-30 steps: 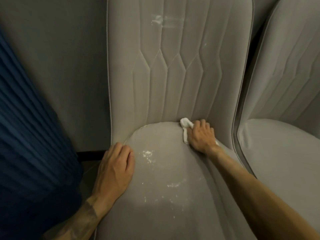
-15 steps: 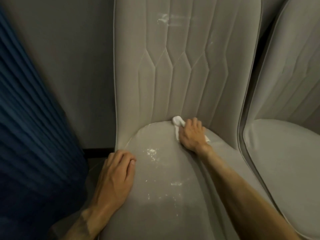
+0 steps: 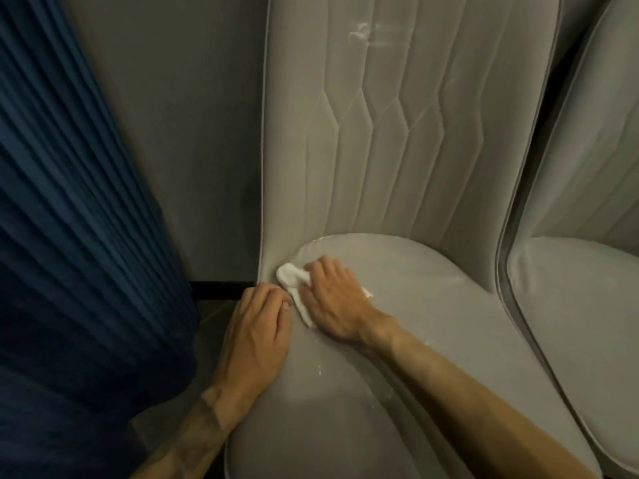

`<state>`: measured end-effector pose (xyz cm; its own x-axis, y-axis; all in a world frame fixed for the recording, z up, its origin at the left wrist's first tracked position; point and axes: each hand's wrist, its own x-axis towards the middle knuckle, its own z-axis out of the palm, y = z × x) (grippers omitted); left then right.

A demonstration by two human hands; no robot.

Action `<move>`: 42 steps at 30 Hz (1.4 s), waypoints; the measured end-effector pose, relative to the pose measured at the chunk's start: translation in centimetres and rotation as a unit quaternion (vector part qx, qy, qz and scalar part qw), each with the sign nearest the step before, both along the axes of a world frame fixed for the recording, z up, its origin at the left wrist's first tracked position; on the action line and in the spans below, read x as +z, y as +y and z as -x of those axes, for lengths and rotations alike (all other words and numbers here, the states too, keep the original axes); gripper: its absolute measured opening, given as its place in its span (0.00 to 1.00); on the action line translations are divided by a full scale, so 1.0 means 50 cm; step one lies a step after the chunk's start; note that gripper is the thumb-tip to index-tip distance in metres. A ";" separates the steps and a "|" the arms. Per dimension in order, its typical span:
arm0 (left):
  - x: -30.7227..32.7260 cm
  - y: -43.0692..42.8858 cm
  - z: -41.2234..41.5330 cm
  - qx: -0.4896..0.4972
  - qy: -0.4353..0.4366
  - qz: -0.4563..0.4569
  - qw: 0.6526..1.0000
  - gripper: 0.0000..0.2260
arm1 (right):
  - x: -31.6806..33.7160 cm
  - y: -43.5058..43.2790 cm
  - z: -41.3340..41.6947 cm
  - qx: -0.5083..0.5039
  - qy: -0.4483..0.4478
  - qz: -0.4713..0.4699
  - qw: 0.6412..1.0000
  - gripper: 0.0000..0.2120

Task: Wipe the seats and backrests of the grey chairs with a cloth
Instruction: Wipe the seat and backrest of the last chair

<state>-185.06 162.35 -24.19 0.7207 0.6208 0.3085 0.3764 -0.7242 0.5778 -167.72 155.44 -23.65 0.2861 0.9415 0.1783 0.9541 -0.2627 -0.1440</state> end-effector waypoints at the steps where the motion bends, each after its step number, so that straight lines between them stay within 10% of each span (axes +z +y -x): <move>1: 0.001 0.001 0.002 -0.003 0.003 0.004 1.000 0.11 | 0.006 -0.018 -0.002 0.021 -0.007 0.007 1.000 0.18; 7: 0.000 -0.008 0.019 -0.020 0.008 0.020 1.000 0.12 | 0.046 -0.087 -0.117 -0.167 0.012 0.040 0.985 0.17; 14: 0.001 -0.014 0.022 -0.007 0.006 0.008 1.000 0.14 | 0.017 -0.087 0.050 0.005 -0.014 -0.007 1.000 0.17; 20: 0.001 -0.019 0.013 0.001 0.013 -0.014 1.000 0.12 | 0.041 -0.179 -0.090 -0.256 -0.034 0.047 0.965 0.16; 26: 0.010 -0.023 0.018 -0.006 0.019 -0.019 1.000 0.12 | 0.009 -0.144 0.078 -0.037 -0.034 0.000 0.999 0.16; 32: 0.007 -0.025 0.012 0.000 0.022 -0.017 1.000 0.12 | 0.045 -0.286 -0.104 -0.290 -0.019 0.050 0.955 0.17; 39: 0.004 -0.022 0.016 -0.010 0.019 -0.028 0.999 0.11 | 0.001 -0.222 0.098 -0.054 -0.044 -0.018 0.997 0.12; 42: 0.003 -0.021 0.018 -0.013 0.018 -0.027 0.999 0.11 | 0.026 -0.309 -0.038 -0.201 -0.048 0.036 0.978 0.14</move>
